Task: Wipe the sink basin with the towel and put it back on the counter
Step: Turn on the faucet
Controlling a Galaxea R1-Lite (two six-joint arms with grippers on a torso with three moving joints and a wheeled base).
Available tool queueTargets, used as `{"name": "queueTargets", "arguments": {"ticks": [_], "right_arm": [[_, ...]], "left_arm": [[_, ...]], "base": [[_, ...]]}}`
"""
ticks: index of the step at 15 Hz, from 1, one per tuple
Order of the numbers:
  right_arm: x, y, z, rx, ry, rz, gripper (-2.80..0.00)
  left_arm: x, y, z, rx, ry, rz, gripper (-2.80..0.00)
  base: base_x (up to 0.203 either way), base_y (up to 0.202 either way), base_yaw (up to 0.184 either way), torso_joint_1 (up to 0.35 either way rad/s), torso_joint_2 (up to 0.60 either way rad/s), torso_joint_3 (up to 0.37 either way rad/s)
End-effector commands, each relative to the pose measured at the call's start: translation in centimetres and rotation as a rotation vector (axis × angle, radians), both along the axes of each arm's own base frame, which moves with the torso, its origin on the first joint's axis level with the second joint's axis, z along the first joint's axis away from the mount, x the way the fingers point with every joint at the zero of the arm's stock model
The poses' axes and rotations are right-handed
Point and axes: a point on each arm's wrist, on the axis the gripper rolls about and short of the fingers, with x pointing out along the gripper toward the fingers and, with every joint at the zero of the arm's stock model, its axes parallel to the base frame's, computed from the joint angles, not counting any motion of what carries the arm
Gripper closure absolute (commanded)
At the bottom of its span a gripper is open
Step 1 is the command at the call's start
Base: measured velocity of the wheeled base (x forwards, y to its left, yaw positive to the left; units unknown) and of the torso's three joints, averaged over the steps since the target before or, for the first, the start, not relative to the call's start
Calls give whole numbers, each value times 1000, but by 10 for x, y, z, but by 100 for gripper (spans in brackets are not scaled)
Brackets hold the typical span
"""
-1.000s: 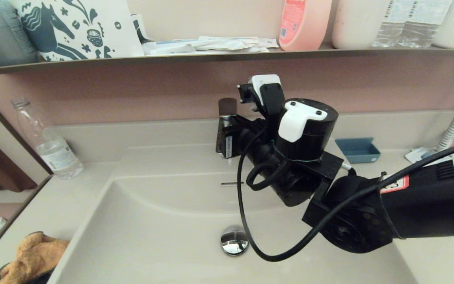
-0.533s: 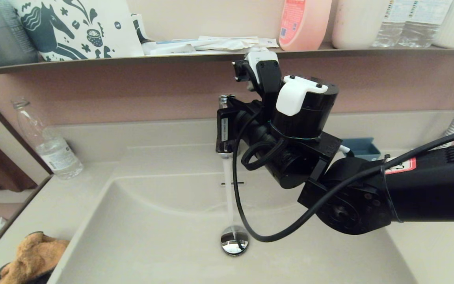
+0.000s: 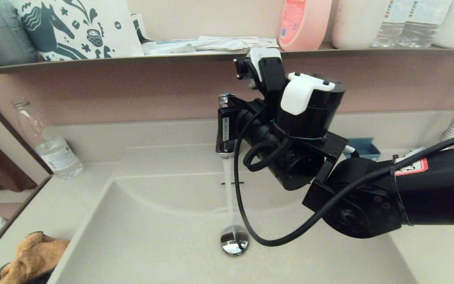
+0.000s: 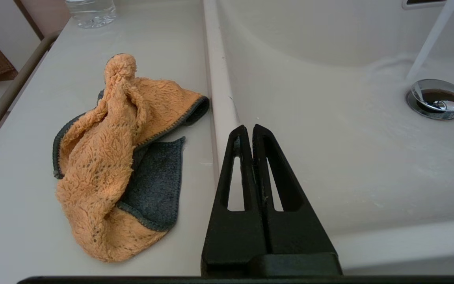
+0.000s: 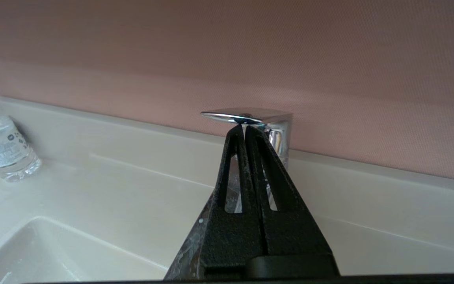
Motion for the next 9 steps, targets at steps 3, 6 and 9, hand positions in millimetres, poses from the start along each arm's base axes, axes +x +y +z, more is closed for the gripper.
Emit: {"name": "queueTargets", "arguments": {"ticks": [3,6,9], "right_arm": [[-13,-8,4,-7,6,2,0],[-28,-17,24,3,-16,13,0],[-26,-17,31,15,-27,8,0]], "left_arm": [[0,0,0,1,0,1,0],[0,0,0,1,0,0,0],[0,0,0,1,0,0,0]], "base": [[0,0,0,0,0,0],[0,0,0,0,0,0],[0,0,0,0,0,0]]}}
